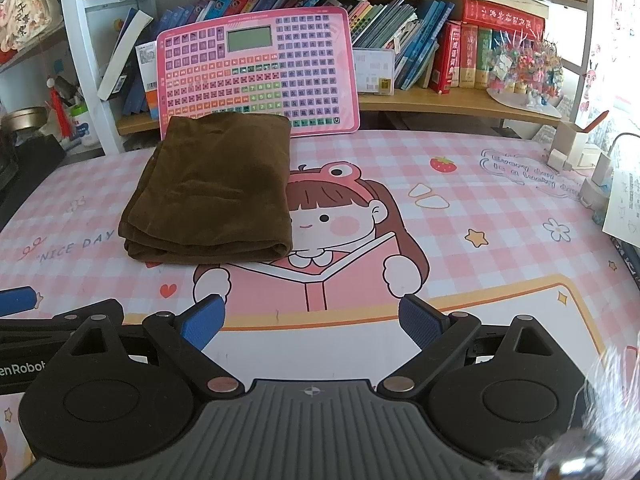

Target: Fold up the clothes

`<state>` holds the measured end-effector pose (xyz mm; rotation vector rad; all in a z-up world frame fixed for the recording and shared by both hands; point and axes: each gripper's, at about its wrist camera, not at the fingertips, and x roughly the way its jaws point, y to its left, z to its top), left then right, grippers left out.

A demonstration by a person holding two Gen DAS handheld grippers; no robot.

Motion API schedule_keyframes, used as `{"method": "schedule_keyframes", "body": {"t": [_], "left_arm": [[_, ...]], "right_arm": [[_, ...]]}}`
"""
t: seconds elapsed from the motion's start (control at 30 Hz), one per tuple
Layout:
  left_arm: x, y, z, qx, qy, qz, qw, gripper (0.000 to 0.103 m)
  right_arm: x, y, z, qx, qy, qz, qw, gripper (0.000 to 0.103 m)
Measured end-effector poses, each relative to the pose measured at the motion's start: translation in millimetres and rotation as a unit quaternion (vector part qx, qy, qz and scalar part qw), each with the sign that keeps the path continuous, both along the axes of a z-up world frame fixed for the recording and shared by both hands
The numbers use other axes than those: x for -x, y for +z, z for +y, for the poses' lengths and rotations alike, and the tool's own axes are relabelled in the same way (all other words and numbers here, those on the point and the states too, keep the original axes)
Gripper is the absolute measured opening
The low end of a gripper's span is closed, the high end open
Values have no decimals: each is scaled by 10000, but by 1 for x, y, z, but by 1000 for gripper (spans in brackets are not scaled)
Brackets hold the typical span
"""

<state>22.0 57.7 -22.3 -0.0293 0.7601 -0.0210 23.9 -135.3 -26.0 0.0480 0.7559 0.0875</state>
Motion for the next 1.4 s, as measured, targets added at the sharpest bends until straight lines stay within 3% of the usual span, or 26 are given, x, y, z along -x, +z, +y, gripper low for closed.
{"method": "schedule_keyframes", "body": {"t": [1.4], "left_arm": [[2, 2, 0, 18, 41, -58, 10000, 103]], "right_arm": [[-1, -1, 1, 17, 45, 30, 10000, 94]]}}
